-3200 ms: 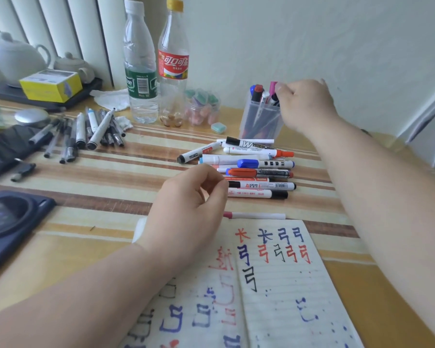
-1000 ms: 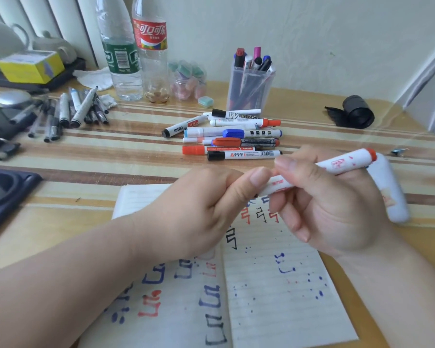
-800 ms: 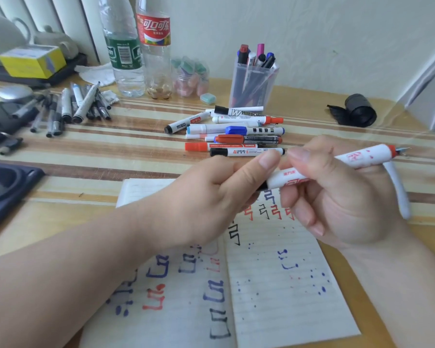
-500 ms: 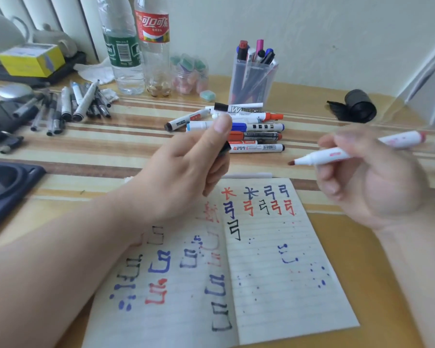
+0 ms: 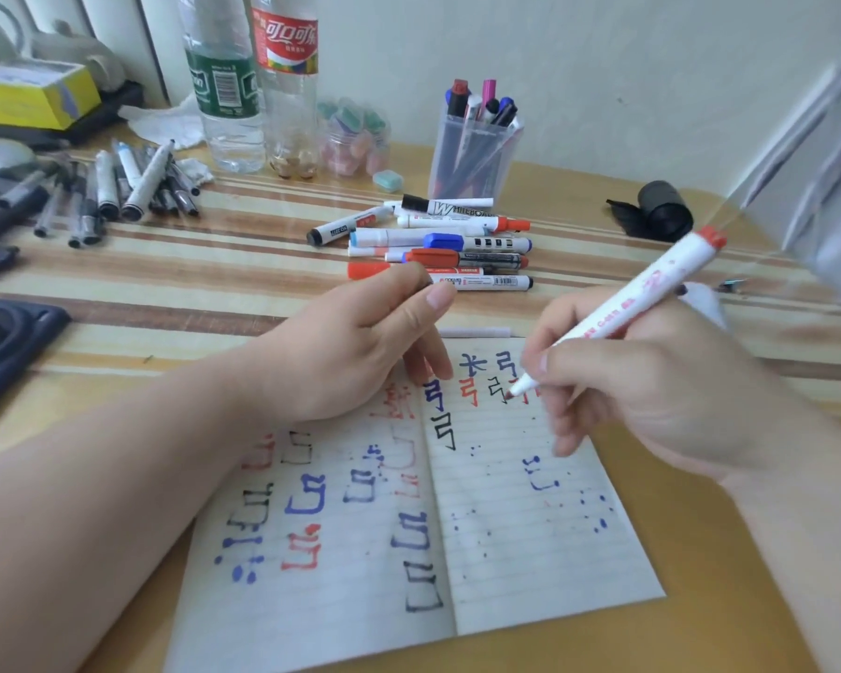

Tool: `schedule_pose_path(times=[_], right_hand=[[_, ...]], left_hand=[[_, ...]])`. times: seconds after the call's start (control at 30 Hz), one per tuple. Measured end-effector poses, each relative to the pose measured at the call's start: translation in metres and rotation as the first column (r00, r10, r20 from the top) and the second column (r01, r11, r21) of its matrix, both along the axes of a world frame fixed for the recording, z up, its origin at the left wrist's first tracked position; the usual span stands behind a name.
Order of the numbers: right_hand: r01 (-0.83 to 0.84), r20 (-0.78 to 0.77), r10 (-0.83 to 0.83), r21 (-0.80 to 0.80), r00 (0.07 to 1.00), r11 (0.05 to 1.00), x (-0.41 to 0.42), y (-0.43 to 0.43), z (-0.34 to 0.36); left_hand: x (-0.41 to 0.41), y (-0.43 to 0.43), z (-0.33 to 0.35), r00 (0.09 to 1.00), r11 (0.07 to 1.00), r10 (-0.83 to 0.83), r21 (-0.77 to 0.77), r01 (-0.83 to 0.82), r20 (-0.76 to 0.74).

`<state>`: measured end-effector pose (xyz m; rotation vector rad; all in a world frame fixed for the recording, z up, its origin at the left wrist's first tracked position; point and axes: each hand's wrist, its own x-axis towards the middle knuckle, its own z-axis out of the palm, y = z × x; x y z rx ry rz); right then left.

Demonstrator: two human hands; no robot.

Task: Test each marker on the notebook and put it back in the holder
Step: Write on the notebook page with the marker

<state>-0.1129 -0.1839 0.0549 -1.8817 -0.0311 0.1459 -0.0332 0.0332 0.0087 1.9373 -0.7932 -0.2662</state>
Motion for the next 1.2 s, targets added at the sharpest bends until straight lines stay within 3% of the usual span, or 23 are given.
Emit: schedule_pose_path(times=[0.13,0.33,0.53,1.2], right_hand=[[0.028,-0.121,-0.009,0.157,0.993,0.987,0.005,0.0,-0.027],[-0.006,-0.007,0.006,0.021,1.0,1.0,0.008,-0.003,-0.033],[-0.011,0.005,0.011,-0.031,1.0,0.999,0.009,-0.005,-0.037],[-0.008,0.014,0.008,-0.052,1.0,0.999,0.009,-0.009,-0.041]], left_hand=[[-0.002,-0.001,-0.001,1.0,1.0,0.01,0.021,-0.01,0.03],[-0.003,-0.005,-0.002,0.998,0.999,-0.001,0.035,-0.001,0.068],[-0.005,-0.006,-0.003,0.997,1.0,-0.002,0.024,0.0,0.078],[-0.008,-0.007,-0.002,0.996,0.997,-0.042,0.063,0.037,0.074]])
